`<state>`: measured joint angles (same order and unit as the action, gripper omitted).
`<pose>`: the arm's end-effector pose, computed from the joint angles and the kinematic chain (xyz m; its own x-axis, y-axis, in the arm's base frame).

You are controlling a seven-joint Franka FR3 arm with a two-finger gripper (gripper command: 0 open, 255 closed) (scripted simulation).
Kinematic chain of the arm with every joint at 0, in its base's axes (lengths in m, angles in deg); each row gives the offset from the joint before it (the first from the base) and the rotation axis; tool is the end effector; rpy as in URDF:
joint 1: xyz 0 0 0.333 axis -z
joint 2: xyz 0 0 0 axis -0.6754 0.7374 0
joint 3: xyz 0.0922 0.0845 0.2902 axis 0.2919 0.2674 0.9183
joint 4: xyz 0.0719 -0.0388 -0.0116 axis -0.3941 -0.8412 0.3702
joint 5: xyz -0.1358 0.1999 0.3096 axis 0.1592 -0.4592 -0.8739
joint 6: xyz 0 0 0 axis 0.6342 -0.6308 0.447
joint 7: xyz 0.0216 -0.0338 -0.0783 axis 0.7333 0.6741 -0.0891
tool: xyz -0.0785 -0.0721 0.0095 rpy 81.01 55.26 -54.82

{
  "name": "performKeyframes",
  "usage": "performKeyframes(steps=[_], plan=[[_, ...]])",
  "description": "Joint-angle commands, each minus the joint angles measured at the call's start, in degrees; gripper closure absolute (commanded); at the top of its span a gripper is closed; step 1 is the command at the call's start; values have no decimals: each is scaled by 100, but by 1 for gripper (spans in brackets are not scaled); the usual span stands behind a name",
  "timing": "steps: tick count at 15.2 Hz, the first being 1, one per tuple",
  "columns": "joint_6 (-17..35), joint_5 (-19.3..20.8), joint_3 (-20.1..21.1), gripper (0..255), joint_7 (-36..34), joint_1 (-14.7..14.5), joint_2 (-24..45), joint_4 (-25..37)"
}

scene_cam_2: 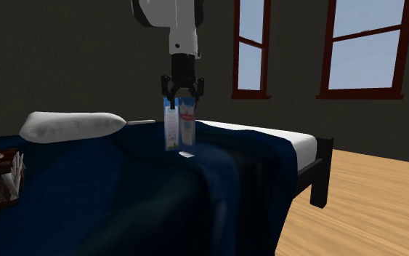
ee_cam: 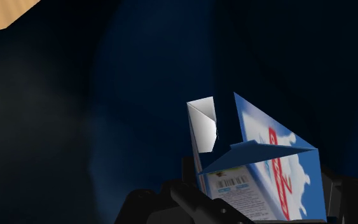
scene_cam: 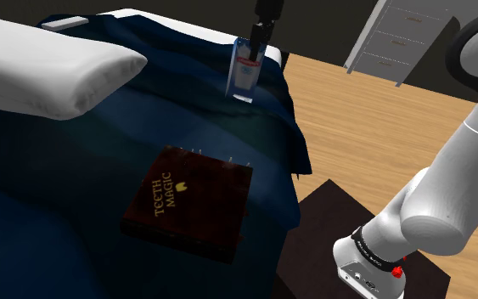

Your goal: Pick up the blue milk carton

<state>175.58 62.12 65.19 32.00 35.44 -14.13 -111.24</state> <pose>0.6056 0.0376 0.5948 0.8891 0.4577 0.0095 0.4578 -0.8890 -0.0098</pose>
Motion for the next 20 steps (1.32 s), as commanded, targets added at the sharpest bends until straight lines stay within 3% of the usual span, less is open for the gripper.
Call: performKeyframes(steps=[1, 6, 20], plan=[[4, 1, 0, 255, 0, 0, 5, -8], [0, 0, 0, 255, -1, 0, 9, -1], [-1328, -41, -10, 255, 1, 39, 523, 1840]])
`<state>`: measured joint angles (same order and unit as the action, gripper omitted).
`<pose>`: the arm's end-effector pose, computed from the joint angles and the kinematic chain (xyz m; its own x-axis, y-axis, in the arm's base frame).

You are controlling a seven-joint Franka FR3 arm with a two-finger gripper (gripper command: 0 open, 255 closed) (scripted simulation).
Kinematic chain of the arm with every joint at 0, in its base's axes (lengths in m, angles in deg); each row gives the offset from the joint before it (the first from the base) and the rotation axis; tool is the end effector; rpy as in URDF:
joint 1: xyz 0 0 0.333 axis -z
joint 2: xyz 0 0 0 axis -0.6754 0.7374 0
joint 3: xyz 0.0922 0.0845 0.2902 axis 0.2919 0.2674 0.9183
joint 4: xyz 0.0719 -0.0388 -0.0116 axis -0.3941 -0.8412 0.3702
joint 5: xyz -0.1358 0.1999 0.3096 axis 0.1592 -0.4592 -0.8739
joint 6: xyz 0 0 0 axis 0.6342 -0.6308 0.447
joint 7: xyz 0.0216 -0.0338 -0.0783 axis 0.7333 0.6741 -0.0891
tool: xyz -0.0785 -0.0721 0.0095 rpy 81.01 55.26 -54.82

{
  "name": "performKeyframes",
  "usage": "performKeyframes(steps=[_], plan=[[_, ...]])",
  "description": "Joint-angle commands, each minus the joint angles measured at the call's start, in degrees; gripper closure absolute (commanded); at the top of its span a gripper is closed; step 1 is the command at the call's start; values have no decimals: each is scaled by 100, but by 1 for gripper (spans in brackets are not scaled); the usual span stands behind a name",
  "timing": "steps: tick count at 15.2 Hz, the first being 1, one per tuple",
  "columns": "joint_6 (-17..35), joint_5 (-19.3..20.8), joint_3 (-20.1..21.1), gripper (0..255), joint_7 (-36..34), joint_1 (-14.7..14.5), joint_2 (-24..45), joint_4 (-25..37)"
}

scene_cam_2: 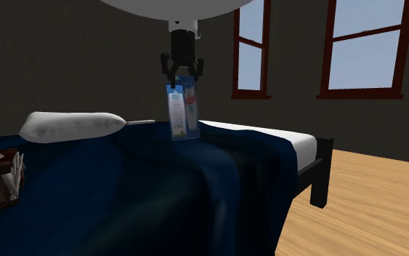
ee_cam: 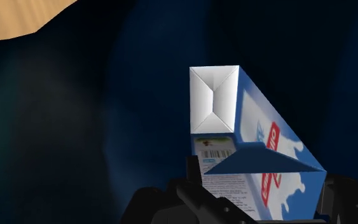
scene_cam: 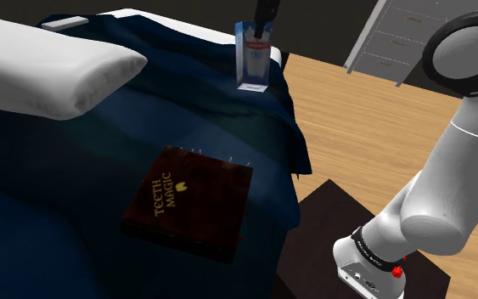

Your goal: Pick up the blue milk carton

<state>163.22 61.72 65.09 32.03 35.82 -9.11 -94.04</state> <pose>0.6075 0.0376 0.6620 0.8892 0.4576 0.0068 0.4576 -0.8891 -0.0110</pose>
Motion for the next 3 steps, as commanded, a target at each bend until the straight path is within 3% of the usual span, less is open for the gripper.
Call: performKeyframes(steps=[1, 3], plan=[[-204, -7, -1, 255, -2, 6, 84, 295], [-219, -8, -1, 255, -2, 7, 92, 319]])
